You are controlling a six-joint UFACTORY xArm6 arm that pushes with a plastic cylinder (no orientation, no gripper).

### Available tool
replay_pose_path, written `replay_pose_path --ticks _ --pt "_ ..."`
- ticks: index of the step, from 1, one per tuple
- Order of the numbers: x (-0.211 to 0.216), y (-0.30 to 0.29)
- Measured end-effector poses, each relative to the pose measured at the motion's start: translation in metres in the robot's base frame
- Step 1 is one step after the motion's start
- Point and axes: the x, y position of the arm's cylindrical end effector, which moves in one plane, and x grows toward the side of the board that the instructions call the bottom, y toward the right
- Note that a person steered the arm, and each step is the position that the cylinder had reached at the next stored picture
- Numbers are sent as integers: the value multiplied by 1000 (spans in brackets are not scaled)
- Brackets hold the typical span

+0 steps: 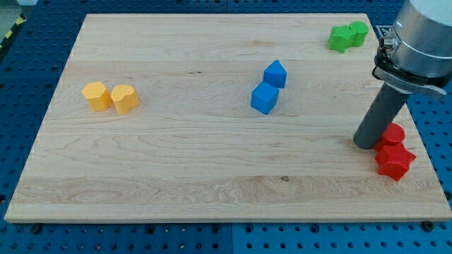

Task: Slide the green circle into the top side of the red circle

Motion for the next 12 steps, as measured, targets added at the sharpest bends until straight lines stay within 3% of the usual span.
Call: replay_pose_path --ticks 1,3,5,6,8,10,12 --pt "-22 -25" --pt "-109 -71" --pt "-215 -120" --pt "-278 -118" --pt "-295 8" --pt "-290 46" --pt "-251 40"
